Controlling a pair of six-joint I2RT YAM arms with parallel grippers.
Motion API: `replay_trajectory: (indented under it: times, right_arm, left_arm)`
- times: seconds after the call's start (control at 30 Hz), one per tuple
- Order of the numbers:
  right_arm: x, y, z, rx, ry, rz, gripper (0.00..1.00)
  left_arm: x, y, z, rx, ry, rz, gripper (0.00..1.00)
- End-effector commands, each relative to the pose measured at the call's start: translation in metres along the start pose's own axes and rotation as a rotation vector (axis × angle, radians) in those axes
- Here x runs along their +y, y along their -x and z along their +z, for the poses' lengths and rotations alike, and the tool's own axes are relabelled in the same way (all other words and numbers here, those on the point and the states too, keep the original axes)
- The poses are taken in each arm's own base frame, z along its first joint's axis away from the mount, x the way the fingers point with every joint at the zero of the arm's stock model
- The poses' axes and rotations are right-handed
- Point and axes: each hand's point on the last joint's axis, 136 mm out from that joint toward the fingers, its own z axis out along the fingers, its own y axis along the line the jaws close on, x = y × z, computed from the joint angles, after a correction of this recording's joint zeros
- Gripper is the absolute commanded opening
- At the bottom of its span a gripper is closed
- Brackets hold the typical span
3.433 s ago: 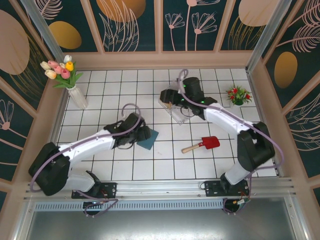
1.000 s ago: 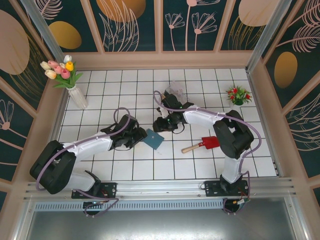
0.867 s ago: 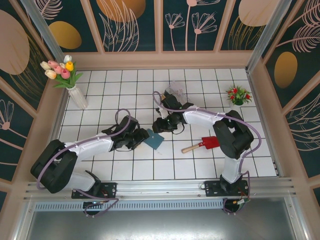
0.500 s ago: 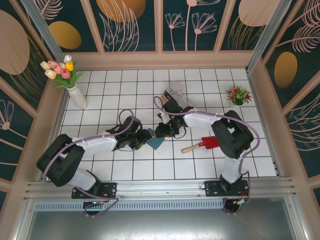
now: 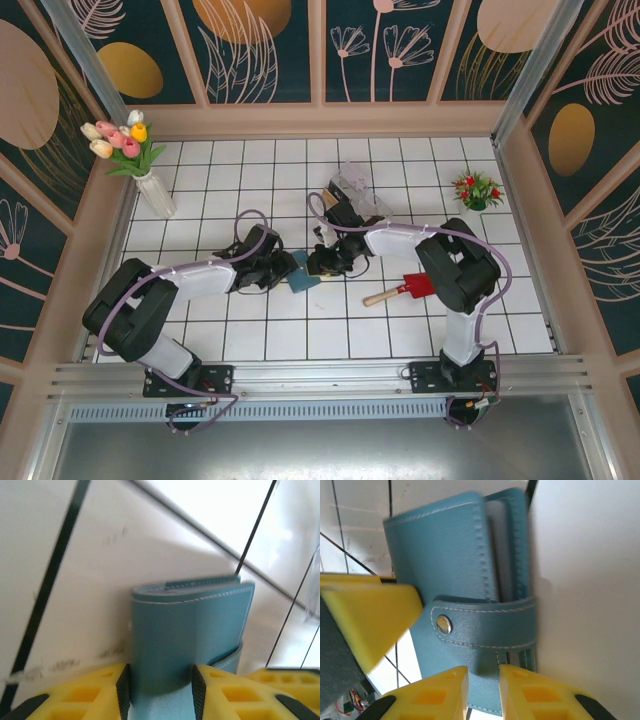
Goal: Take the credit cards out of the card holder
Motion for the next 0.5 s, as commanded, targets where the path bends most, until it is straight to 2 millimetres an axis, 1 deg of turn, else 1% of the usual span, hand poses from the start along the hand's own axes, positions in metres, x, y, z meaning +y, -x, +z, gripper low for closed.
replay_trajectory:
  times: [0.0, 0.13, 0.2, 0.23, 0.3, 0.37, 0.47]
  right_arm:
    - [0.004, -0.002, 0.011, 0.027, 0.047, 0.03, 0.26]
    - [-0.001, 0.005, 0.005, -0.02, -0.006, 0.025, 0.28]
    - [-0.008, 0.012, -0.003, -0.07, -0.073, 0.031, 0.3]
    - [-0.009, 0.015, -0.007, -0.093, -0.093, 0.03, 0.3]
    - [-0.005, 0.021, -0.018, -0.139, -0.106, 0.024, 0.32]
    - [0.0, 0.027, -0.025, -0.179, -0.105, 0.028, 0.34]
    - [0.003, 0.036, -0.027, -0.221, -0.102, 0.054, 0.35]
  left_arm:
    - [-0.014, 0.025, -0.004, -0.087, 0.008, 0.059, 0.39]
    - [-0.006, 0.025, -0.005, -0.083, 0.02, 0.057, 0.42]
    - [0.001, 0.022, -0.008, -0.063, 0.029, 0.05, 0.44]
    - [0.0, 0.02, -0.011, -0.056, 0.02, 0.055, 0.46]
    - [-0.002, 0.014, -0.015, -0.034, -0.01, 0.075, 0.49]
    - [-0.001, 0.008, -0.015, -0.001, -0.021, 0.098, 0.49]
    - [0.004, 0.0, -0.012, 0.049, -0.041, 0.127, 0.46]
